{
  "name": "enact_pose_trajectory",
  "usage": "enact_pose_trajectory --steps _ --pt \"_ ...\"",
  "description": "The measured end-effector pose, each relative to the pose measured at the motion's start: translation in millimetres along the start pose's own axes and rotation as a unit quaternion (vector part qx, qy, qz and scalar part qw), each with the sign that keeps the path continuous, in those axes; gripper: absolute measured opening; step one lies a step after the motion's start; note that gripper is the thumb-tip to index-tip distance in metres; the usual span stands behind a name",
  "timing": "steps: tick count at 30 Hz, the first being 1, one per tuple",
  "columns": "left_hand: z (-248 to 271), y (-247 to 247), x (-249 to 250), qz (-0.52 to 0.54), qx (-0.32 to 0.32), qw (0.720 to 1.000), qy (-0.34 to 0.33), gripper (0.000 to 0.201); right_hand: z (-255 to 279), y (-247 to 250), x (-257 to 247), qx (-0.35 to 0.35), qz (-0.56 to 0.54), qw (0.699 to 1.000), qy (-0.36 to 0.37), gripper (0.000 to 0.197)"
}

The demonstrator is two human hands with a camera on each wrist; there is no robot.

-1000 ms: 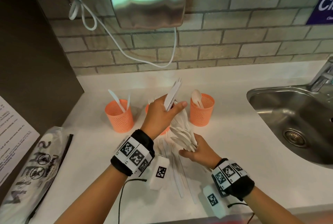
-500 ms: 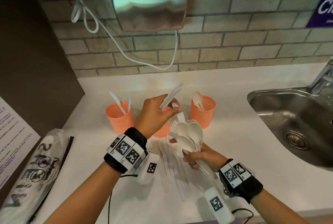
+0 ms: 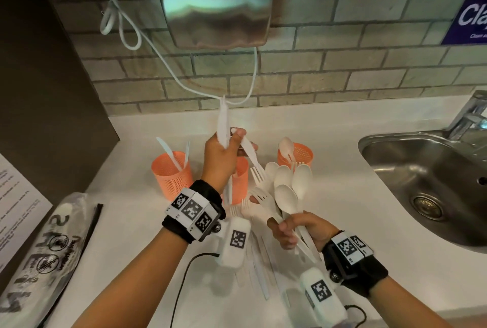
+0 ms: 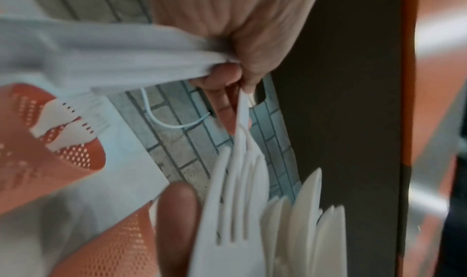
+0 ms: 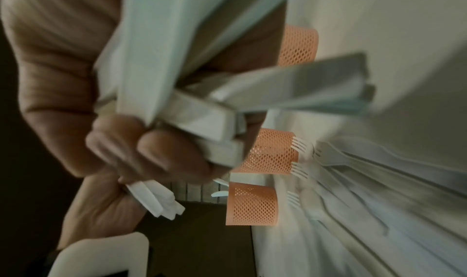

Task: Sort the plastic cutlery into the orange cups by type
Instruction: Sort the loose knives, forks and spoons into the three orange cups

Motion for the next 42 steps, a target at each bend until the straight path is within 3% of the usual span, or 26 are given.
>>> enact_pose_trajectory --steps 2,7,13,17,19,22,27,32,37,42 --pt "-1 0 -8 0.013 -0.011 0.999 0.043 0.015 1 1 1 -0.006 -0.013 1.000 -0.009 0.027" --pt "7 -12 -33 -0.039 -0.131 0.980 0.142 0.020 1 0 1 -0.033 -0.025 0.998 -0.040 0.026" --pt "-5 -7 -29 0.016 -0.048 0.989 0.140 0.025 4 7 8 -0.017 -0.045 0.997 -0.058 0.032" --pt "-2 -8 -39 0.021 -0.046 0.984 0.168 0.021 5 1 3 -0.029 -0.015 0.998 -0.063 0.025" --pt "1 -11 -47 0.015 -0.050 0.982 0.183 0.025 5 -3 3 -0.036 -0.031 0.997 -0.058 0.012" --pt "-4 -4 -48 0.069 0.000 0.979 0.194 0.033 3 -1 5 -0.014 -0.069 0.997 -0.041 0.047" --pt "-25 42 -33 0.239 0.132 0.948 0.165 0.036 0 6 1 0.108 -0.074 0.991 0.014 0.052" --pt "-54 105 -12 0.087 0.269 0.959 -0.005 0.043 -3 12 -9 0.219 -0.099 0.966 0.095 0.043" --pt "-79 136 -7 0.011 0.290 0.951 -0.103 0.042 -4 17 -13 0.287 -0.102 0.943 0.135 0.031" --pt "-91 142 -39 -0.036 0.267 0.960 -0.072 0.037 -1 19 -11 0.290 -0.117 0.941 0.131 0.036"
Point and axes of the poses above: each hand's wrist, its own z-axis away from the middle knuckle, its own y-axis out of the back of the hand, x = y × z, the point moved 3 cm from there along -z, towards the middle knuckle
